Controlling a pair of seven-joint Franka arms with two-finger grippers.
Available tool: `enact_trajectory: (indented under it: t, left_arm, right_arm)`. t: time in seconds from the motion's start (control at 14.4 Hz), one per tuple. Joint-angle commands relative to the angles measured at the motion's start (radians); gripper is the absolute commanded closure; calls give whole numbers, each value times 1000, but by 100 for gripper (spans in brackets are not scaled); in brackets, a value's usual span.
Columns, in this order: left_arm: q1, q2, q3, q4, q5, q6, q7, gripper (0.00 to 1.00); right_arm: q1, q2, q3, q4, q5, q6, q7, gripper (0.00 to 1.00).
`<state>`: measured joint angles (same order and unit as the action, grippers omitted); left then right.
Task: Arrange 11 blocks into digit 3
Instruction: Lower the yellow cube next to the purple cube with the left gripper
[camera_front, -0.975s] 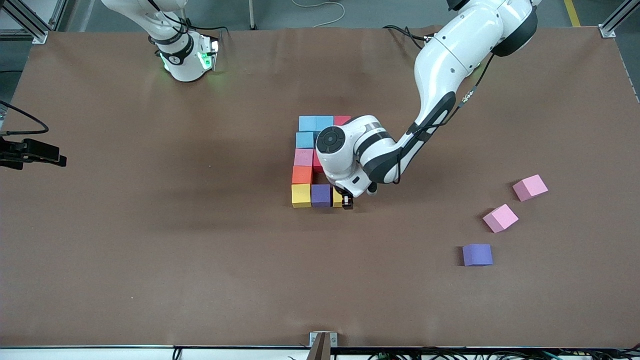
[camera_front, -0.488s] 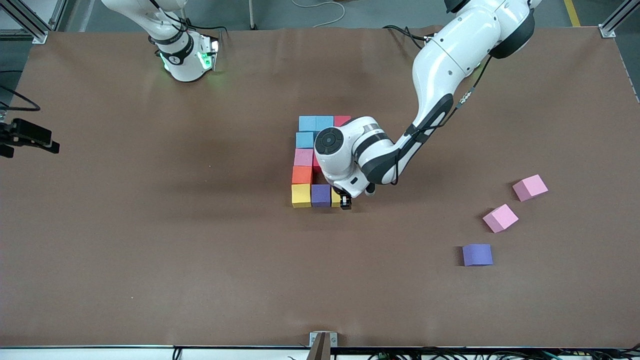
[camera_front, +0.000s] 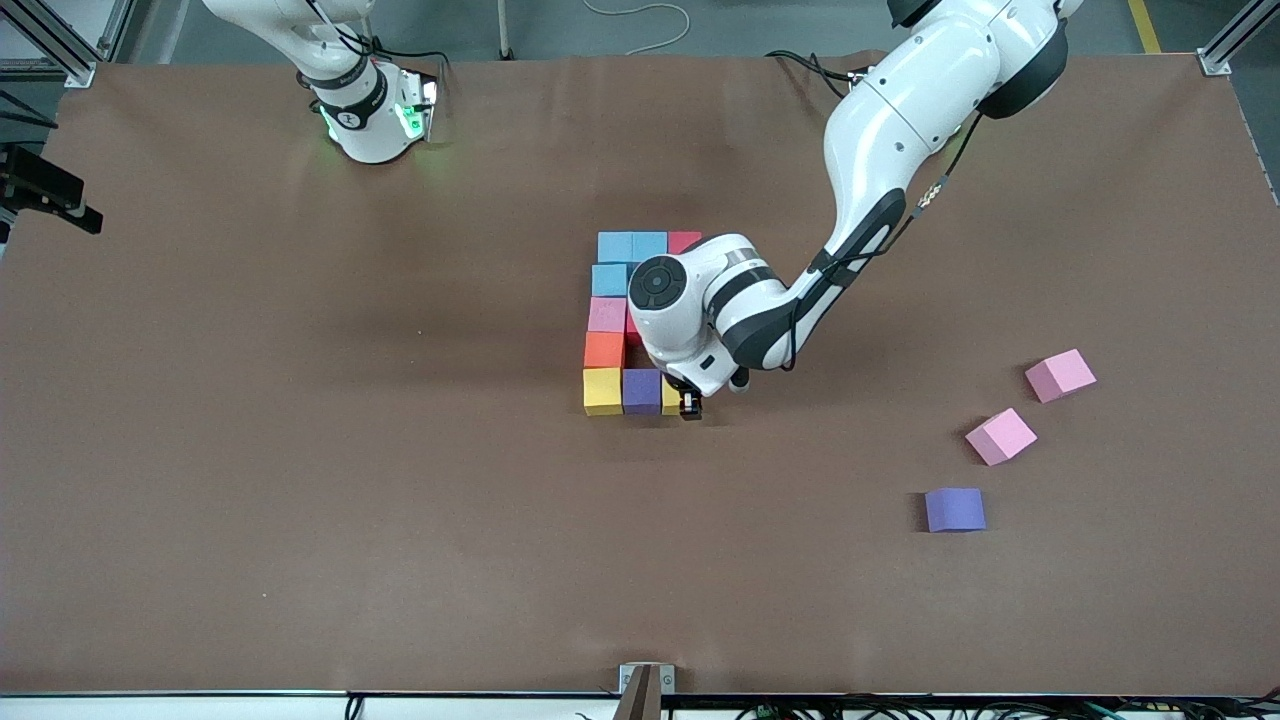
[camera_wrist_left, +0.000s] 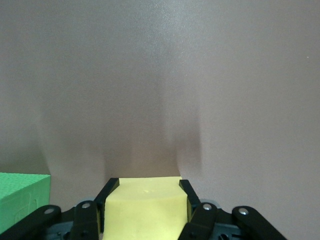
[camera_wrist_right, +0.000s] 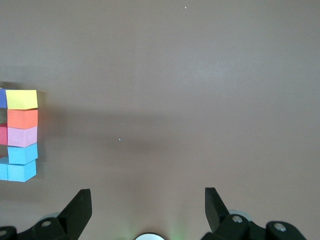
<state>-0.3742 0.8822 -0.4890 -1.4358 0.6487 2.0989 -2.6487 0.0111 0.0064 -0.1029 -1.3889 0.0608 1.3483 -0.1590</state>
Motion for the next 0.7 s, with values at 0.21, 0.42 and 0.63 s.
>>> enact_trajectory:
  t: [0.21,0.42,0.63]
  left_arm:
    - [-12,5,4,28,8,3,23,0]
    - [-3,-46,-29,38,-47,-66,32,0]
    - [59,-95,-133,38,-73,-141,79,0]
  right_arm:
    - [-5,-60,23,-47,-7,-44,-8,0]
    - [-6,-92,23,-53,-10,-57,-10,0]
    - [-8,-89,51,-91,-51,-34,-10,0]
